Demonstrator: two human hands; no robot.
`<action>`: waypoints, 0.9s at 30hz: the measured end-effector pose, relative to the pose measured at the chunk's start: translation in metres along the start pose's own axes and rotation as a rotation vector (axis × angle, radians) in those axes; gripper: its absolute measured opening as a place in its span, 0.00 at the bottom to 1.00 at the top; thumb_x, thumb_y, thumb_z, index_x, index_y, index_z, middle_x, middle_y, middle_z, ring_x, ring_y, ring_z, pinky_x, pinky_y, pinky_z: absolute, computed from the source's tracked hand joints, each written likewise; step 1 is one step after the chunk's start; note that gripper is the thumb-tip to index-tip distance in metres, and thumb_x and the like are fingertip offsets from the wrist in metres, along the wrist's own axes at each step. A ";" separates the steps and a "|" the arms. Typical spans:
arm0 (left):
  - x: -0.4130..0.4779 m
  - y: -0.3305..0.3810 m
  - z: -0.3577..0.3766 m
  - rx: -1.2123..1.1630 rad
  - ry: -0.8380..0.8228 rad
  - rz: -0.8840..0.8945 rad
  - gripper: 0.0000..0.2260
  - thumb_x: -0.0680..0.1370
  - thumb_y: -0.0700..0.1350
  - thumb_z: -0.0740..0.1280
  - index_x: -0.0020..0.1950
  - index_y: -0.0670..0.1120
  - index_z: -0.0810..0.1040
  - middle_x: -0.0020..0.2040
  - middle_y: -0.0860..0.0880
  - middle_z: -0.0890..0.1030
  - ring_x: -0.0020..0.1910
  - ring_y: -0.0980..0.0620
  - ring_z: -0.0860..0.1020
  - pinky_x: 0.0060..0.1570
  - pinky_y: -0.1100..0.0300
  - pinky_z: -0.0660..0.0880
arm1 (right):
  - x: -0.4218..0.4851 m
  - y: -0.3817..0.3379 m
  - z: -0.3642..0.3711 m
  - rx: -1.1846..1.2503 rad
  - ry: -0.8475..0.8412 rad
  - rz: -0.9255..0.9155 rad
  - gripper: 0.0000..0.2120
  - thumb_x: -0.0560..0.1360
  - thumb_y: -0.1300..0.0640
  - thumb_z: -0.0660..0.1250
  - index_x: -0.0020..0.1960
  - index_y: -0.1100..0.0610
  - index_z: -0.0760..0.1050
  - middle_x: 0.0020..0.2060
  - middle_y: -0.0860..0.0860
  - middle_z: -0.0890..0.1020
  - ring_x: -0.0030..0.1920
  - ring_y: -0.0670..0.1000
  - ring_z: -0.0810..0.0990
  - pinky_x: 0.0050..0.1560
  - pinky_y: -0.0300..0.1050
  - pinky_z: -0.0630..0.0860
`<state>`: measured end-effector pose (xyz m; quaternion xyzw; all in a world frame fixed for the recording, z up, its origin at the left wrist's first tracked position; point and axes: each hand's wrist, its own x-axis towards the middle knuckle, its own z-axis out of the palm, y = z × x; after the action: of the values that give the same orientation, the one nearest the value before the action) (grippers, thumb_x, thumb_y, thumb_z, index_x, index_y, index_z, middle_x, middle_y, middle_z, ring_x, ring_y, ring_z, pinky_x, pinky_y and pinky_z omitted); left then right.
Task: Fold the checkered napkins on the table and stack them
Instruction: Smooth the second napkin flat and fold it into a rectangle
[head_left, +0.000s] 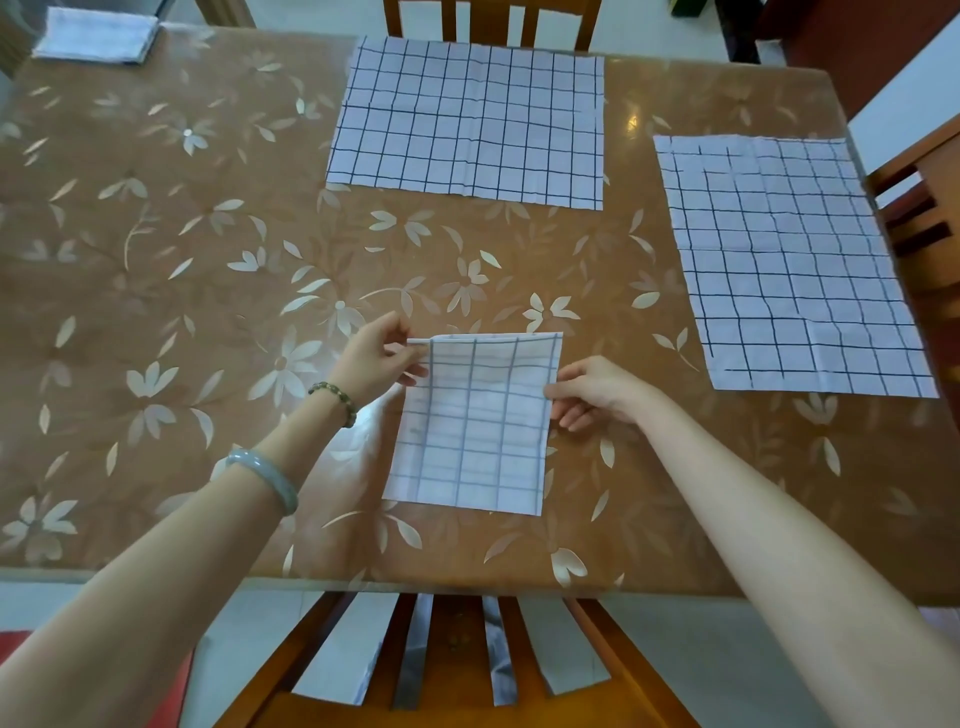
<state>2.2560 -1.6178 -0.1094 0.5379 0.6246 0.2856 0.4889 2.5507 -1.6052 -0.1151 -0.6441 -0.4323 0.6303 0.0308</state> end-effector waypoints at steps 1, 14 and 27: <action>-0.003 -0.002 0.000 0.007 -0.014 -0.006 0.08 0.78 0.37 0.66 0.46 0.38 0.67 0.45 0.41 0.75 0.39 0.49 0.84 0.40 0.52 0.82 | -0.001 0.005 0.004 0.042 0.005 -0.005 0.11 0.76 0.59 0.69 0.56 0.62 0.77 0.40 0.61 0.85 0.35 0.55 0.84 0.36 0.45 0.82; -0.040 -0.019 -0.006 0.032 -0.175 -0.018 0.07 0.71 0.40 0.75 0.40 0.45 0.77 0.45 0.48 0.83 0.46 0.56 0.82 0.53 0.59 0.77 | -0.009 0.024 0.025 0.416 0.080 0.006 0.09 0.77 0.64 0.60 0.51 0.65 0.78 0.42 0.60 0.83 0.45 0.58 0.83 0.49 0.49 0.81; -0.078 -0.054 0.002 0.191 -0.198 0.004 0.12 0.67 0.35 0.76 0.36 0.51 0.79 0.46 0.50 0.83 0.49 0.53 0.82 0.56 0.56 0.77 | -0.031 0.051 0.053 0.294 0.250 -0.087 0.23 0.71 0.69 0.70 0.64 0.60 0.69 0.51 0.61 0.78 0.49 0.54 0.81 0.38 0.42 0.81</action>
<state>2.2321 -1.7068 -0.1343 0.6086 0.5967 0.1714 0.4942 2.5382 -1.6820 -0.1314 -0.6865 -0.3558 0.5999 0.2054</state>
